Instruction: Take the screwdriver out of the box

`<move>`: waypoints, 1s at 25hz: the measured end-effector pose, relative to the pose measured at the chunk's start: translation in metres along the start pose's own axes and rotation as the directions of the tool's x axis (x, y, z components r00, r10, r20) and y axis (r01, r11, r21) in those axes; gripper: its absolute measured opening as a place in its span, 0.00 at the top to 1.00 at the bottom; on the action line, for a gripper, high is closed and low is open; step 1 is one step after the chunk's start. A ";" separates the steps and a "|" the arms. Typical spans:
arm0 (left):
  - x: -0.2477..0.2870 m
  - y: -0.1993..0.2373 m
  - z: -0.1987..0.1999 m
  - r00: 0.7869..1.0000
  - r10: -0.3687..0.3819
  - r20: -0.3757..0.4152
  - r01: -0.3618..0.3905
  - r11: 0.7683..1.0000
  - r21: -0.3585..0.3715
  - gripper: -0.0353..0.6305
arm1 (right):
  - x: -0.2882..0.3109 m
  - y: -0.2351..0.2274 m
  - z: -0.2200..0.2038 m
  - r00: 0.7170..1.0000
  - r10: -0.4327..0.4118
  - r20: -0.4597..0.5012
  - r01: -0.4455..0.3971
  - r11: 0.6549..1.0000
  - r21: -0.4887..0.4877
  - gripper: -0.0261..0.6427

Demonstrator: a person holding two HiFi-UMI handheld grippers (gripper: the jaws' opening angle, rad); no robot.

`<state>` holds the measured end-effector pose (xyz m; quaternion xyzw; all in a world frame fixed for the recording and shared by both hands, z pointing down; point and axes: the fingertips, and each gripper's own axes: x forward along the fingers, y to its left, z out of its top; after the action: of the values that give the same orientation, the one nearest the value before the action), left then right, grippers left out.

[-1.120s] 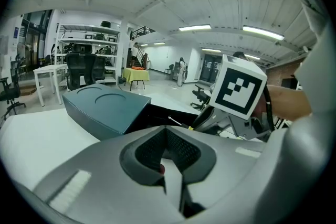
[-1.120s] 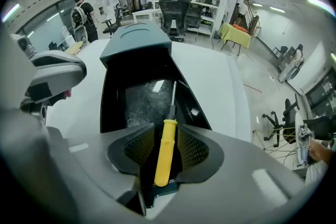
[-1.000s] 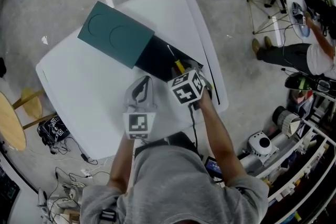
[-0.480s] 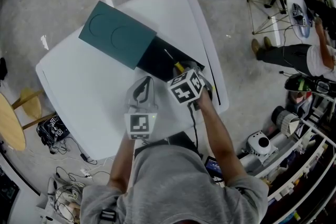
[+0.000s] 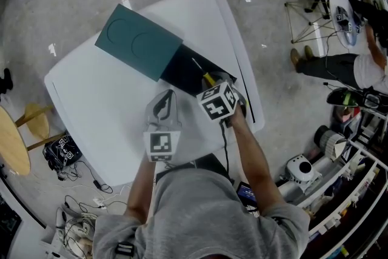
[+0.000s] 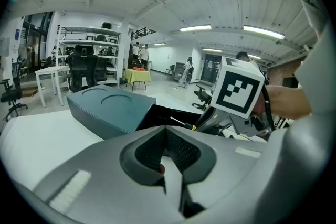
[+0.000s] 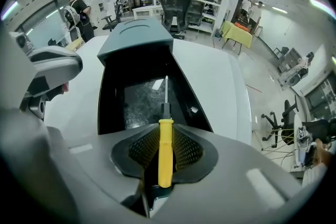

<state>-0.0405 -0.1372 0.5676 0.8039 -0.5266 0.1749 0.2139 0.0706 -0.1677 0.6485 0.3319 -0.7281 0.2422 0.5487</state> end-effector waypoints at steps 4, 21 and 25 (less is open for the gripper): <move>-0.003 0.003 0.003 1.000 0.016 0.010 -0.016 1.000 0.002 0.93 | -0.011 -0.004 0.004 0.999 -0.004 0.039 0.004 1.000 0.018 0.85; -0.056 -0.009 0.037 0.988 0.102 0.119 -0.105 0.994 0.024 0.93 | -0.109 0.013 0.011 0.954 -0.013 0.300 -0.009 0.997 0.074 0.85; -0.073 -0.011 0.047 0.979 0.141 0.146 -0.146 0.989 0.024 0.93 | -0.137 0.024 0.016 0.936 0.010 0.353 -0.027 0.999 0.044 0.85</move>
<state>-0.0558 -0.1018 0.4890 0.7779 -0.5943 0.1404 0.1482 0.0662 -0.1333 0.5129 0.3763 -0.8117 0.2012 0.3988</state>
